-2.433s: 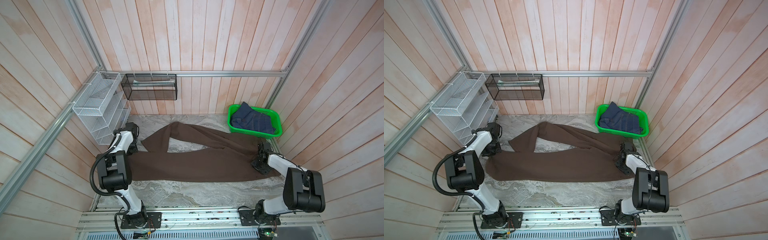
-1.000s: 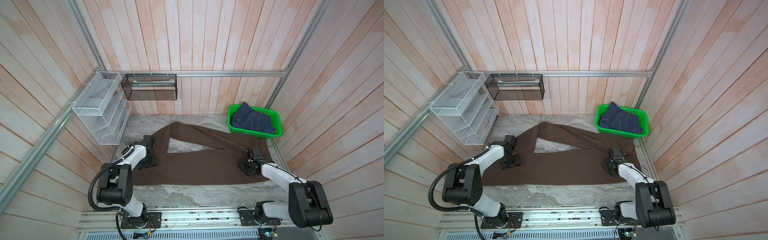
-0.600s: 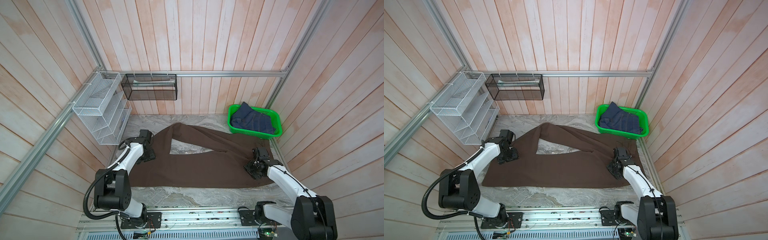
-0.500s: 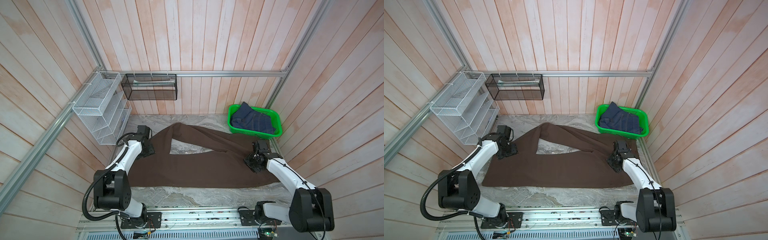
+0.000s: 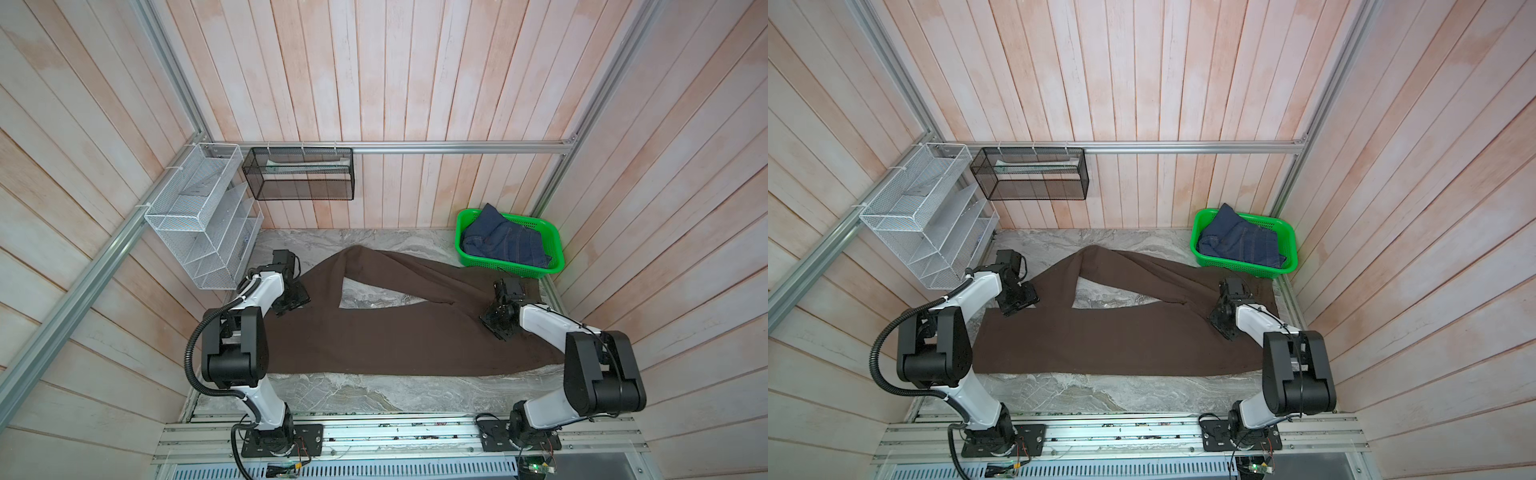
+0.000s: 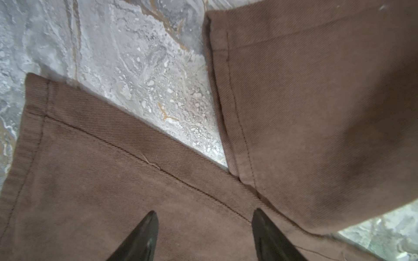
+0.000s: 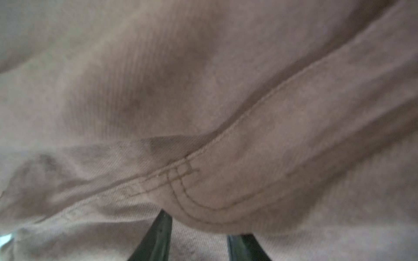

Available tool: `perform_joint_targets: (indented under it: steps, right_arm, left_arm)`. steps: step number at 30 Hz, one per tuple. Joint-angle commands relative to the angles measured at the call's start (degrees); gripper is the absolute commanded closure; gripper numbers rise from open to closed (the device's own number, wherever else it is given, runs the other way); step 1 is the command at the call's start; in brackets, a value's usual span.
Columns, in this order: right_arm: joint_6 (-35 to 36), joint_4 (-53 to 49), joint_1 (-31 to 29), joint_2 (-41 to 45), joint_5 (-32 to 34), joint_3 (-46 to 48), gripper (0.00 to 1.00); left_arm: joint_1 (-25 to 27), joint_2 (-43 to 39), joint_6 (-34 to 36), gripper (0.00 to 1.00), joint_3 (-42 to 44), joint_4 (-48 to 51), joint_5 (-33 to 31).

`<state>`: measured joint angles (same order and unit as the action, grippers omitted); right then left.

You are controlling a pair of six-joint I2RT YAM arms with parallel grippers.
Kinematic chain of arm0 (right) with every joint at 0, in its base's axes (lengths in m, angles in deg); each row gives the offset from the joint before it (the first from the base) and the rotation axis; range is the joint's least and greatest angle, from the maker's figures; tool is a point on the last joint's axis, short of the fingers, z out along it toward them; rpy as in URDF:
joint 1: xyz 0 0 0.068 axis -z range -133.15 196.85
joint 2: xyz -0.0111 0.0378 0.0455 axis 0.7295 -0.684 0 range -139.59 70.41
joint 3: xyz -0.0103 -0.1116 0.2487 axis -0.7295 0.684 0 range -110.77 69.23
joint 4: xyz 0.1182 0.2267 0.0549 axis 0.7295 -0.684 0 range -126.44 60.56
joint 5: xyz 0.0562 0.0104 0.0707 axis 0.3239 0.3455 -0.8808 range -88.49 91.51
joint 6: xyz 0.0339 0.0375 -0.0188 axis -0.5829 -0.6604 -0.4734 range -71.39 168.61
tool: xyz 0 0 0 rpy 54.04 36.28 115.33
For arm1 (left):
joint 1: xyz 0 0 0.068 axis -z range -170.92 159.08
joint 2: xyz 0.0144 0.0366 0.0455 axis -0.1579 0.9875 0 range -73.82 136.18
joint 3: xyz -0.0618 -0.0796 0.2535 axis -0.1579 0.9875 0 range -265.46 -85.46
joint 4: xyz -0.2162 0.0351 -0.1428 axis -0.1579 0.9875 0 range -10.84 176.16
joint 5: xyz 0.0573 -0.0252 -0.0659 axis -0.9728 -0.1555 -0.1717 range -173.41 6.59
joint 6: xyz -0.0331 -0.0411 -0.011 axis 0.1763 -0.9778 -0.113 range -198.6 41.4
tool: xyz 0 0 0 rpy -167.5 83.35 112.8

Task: Fold and stack the trousers
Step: 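Regrasp the waistband with the right gripper while left gripper holds the hem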

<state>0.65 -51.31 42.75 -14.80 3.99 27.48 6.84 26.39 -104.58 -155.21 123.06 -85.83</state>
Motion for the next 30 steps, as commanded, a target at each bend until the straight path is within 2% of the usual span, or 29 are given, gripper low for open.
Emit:
perform_joint_targets:
  steps: [1,9,25,30]
  right_arm:
    - [0.3,-8.6,0.0,0.4,2.4,6.5,0.58]
    - [0.7,-14.9,0.4,8.4,5.5,6.7,0.58]
    - [2.1,-16.9,0.4,7.7,5.4,-1.9,0.58]
    - [2.6,-17.4,0.4,7.7,5.4,-3.7,0.58]
  left_arm:
    - [-0.3,2.0,-0.4,0.31,-2.0,-1.4,0.5]
    - [-0.2,8.3,0.0,0.31,-5.5,-2.6,2.6]
    - [2.3,17.3,-0.3,0.34,-12.1,-4.0,4.9]
    - [2.3,21.0,-0.5,0.47,-13.9,-3.3,4.3]
